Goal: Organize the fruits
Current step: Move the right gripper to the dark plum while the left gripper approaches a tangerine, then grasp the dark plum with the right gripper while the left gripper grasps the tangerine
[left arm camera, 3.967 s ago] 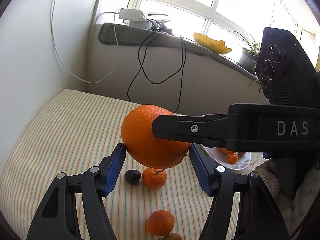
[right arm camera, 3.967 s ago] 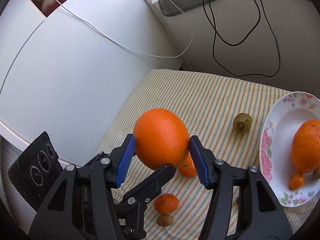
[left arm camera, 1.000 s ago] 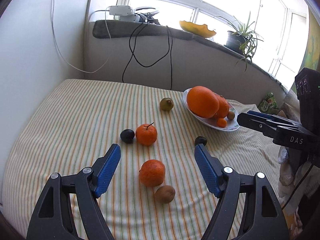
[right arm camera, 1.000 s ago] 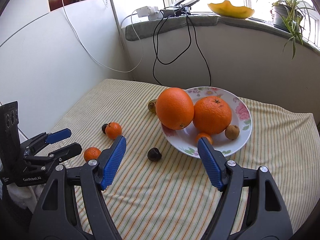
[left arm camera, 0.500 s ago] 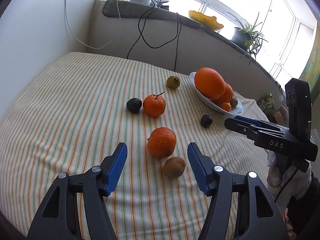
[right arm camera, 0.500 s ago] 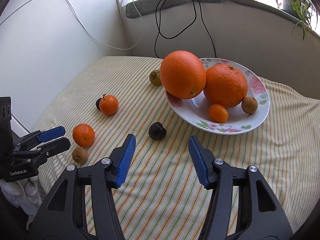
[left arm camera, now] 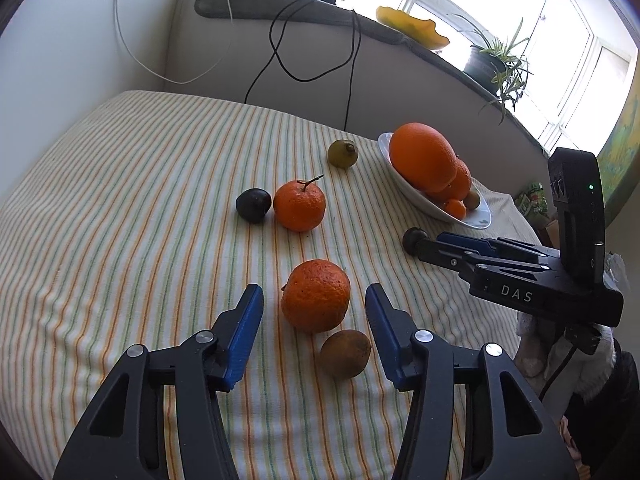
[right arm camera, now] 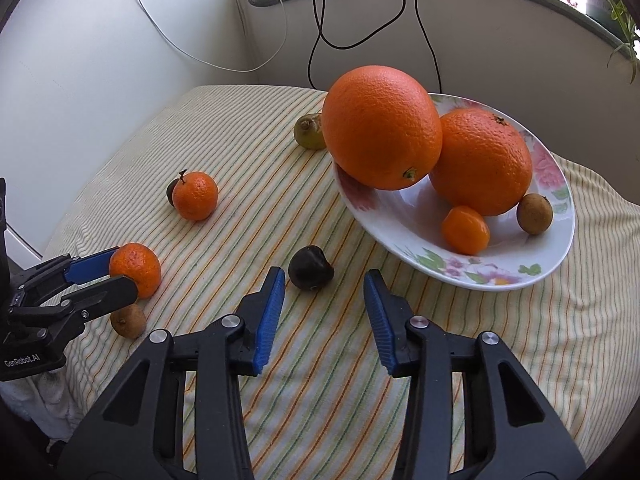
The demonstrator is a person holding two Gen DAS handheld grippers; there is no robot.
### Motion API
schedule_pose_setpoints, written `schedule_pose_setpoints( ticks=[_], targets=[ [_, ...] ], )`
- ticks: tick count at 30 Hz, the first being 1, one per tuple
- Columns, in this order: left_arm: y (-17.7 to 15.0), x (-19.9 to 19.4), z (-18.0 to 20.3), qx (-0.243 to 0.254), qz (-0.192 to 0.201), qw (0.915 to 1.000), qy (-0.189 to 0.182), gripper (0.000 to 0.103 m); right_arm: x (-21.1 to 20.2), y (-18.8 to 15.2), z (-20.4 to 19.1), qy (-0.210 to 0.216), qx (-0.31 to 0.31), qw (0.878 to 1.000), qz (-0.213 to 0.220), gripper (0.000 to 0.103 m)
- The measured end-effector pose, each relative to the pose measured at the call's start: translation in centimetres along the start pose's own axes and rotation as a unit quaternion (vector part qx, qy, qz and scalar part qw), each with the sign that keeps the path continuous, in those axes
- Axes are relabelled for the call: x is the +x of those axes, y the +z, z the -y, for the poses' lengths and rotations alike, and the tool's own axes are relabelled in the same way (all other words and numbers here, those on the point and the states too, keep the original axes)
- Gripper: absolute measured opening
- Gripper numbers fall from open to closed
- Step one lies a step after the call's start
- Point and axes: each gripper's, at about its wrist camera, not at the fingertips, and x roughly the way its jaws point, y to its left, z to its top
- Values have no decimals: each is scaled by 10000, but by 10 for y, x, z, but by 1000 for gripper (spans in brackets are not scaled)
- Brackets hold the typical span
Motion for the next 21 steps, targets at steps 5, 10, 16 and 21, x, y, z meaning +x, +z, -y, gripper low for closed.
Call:
schedule_pose_setpoints(
  ticks=[5, 10, 16, 21],
  targets=[
    [0, 5, -2, 4, -62, 10000, -22, 43, 7, 4, 0, 38, -7, 10000, -54, 38],
    [-1, 6, -1, 43, -101, 9999, -34, 37, 9, 8, -3, 38, -92, 9999, -60, 35],
    [-1, 8, -2, 31, -108, 9999, -57, 35, 16, 13, -14, 62, -230, 9996, -122, 27],
    [0, 8, -2, 34, -99, 9999, -66, 35, 19, 14, -23, 36, -337, 9993, -131, 23]
  ],
)
